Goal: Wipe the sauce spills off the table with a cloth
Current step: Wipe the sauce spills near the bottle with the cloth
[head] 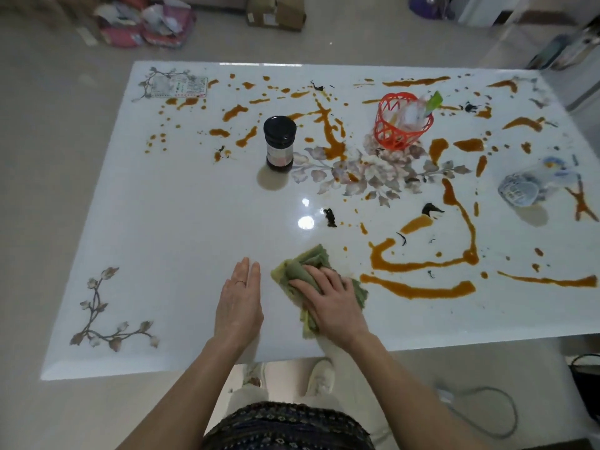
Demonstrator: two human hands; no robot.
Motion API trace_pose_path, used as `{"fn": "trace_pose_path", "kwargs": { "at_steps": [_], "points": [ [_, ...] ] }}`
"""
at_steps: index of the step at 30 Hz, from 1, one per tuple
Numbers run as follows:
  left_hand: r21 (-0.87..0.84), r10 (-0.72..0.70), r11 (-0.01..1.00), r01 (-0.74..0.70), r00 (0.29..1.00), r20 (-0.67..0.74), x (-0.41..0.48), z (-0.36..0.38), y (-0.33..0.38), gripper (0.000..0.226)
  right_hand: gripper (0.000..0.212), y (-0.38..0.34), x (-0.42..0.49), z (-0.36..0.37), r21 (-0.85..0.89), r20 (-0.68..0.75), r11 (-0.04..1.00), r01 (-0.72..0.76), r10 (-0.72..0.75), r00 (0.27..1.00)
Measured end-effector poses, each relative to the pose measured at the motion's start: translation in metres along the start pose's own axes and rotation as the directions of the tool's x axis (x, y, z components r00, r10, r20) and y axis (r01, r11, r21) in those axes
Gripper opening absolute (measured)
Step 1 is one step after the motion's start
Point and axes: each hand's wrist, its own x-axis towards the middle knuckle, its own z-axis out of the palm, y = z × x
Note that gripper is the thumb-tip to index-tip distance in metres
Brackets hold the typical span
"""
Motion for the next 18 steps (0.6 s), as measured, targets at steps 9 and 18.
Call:
{"fn": "trace_pose_path", "kwargs": {
  "at_steps": [9,18],
  "points": [
    [0.071,-0.075,0.995,0.077,0.997,-0.022,-0.004,0.016,0.023,0.066,0.054,-0.006,-0.017,-0.004,0.081,-0.033,0.991,-0.109,0.112,0.993],
    [0.133,-0.102,0.987,0.093,0.992,0.069,-0.003,0.019,0.028,0.065,0.046,0.056,-0.01,-0.019,0.136,0.05,0.984,-0.113,0.107,0.993]
  ]
}}
